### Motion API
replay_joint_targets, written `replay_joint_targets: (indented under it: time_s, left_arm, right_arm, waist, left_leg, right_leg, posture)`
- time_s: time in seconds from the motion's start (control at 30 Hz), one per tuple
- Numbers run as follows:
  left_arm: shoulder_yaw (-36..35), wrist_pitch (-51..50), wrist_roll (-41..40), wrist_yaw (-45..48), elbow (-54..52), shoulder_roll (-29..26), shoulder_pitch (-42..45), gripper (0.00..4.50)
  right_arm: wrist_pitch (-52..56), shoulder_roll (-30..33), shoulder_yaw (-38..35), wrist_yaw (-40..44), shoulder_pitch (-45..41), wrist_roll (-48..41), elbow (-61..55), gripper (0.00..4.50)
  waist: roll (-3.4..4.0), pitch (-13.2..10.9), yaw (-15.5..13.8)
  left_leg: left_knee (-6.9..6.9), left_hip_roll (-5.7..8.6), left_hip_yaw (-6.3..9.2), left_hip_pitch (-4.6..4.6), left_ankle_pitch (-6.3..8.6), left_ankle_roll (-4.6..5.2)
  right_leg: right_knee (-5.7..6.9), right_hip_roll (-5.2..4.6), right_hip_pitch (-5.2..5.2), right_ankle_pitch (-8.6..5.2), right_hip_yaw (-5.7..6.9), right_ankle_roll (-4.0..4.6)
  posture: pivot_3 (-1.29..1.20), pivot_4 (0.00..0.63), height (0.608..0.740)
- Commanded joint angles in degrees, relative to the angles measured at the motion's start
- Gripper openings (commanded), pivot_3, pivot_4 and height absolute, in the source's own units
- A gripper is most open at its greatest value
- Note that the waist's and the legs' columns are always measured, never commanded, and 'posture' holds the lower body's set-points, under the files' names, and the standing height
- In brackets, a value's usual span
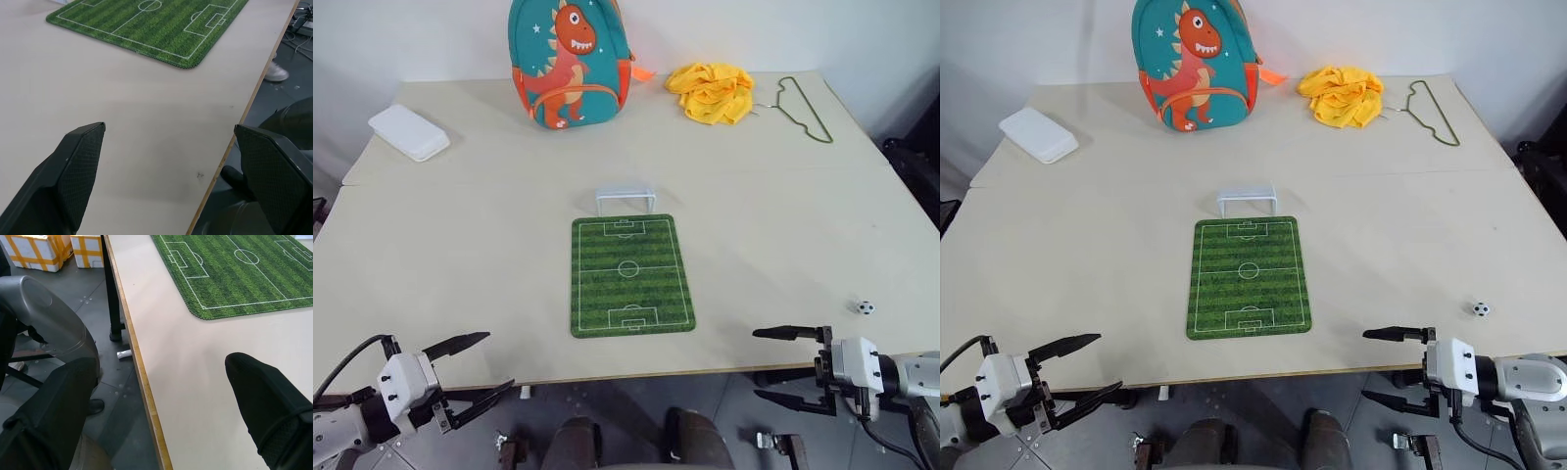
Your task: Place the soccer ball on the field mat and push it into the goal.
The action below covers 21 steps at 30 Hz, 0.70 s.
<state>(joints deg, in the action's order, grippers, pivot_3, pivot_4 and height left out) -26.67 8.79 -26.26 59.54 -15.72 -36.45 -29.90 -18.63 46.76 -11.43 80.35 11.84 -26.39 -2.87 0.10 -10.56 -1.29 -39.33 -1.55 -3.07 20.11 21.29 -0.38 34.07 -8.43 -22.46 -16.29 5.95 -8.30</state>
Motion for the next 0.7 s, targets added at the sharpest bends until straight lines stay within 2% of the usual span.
replay_joint_targets:
  time_s: [0.03,0.13,0.23,0.3,0.43,0.53,0.7]
  left_arm:
    - [-1.2,1.4,0.0,-0.2,-1.5,-0.7,0.3,4.50]
    - [-1.0,-2.2,-3.5,0.0,-2.0,-1.0,1.4,4.50]
    - [-1.4,-8.2,-10.9,2.4,-3.7,-3.1,3.1,4.50]
    - [0.4,-11.0,-13.7,6.5,-3.7,-5.5,5.4,4.50]
    - [3.9,-14.3,-14.7,9.4,-3.2,-7.5,9.6,4.50]
    - [8.1,-16.7,-14.9,10.1,-3.0,-7.5,16.0,4.50]
    - [10.7,-19.3,-15.1,10.3,-2.2,-7.0,21.9,4.50]
  right_arm:
    - [0.1,-0.3,0.0,-0.7,-0.1,-0.6,-1.8,4.45]
    - [3.3,-0.1,-2.2,-3.1,1.1,-2.7,-4.2,4.45]
    - [9.0,1.0,-10.5,-8.4,3.5,-7.0,-7.1,4.45]
    - [9.8,1.7,-19.0,-10.2,6.1,-7.5,-3.8,4.45]
    - [10.0,2.1,-27.9,-12.1,8.2,-6.3,1.6,4.45]
    - [9.3,3.6,-35.4,-12.9,11.4,-4.1,9.8,4.45]
    - [5.8,6.9,-38.6,-10.6,14.2,-0.2,22.3,4.45]
  waist:
    - [0.00,0.0,0.0]
    - [0.00,0.0,0.0]
    - [0.01,0.0,-0.3]
    - [0.05,0.0,-0.4]
    - [0.05,0.0,-0.2]
    - [0.07,0.0,-0.1]
    - [0.14,0.1,0.2]
  left_leg:
    - [0.00,0.00,0.00,0.00,0.00,0.00]
    - [0.00,0.00,0.00,0.00,0.00,0.00]
    - [-0.03,-0.01,0.03,0.02,0.00,0.00]
    - [-0.15,-0.02,0.05,0.06,0.05,0.01]
    - [-0.48,-0.02,-0.01,0.09,0.26,0.13]
    - [-0.49,-0.03,-0.09,0.07,0.29,0.14]
    - [-0.51,-0.03,-0.14,0.05,0.30,0.15]
  right_leg:
    - [0.00,0.00,0.00,0.00,0.00,0.00]
    - [0.01,0.00,0.00,0.00,0.00,0.00]
    - [0.04,0.00,0.00,0.00,0.01,0.00]
    - [0.04,-0.01,0.01,0.00,0.00,0.00]
    - [0.14,0.00,0.05,0.00,0.00,0.00]
    - [0.16,0.01,0.04,0.00,-0.03,0.00]
    - [0.21,0.01,0.03,0.00,-0.06,0.00]
  posture:
    - [0.00,0.150,0.740]
    - [0.00,0.150,0.740]
    - [0.00,0.150,0.740]
    - [0.00,0.150,0.740]
    - [0.00,0.150,0.740]
    - [0.00,0.150,0.740]
    - [0.00,0.150,0.740]
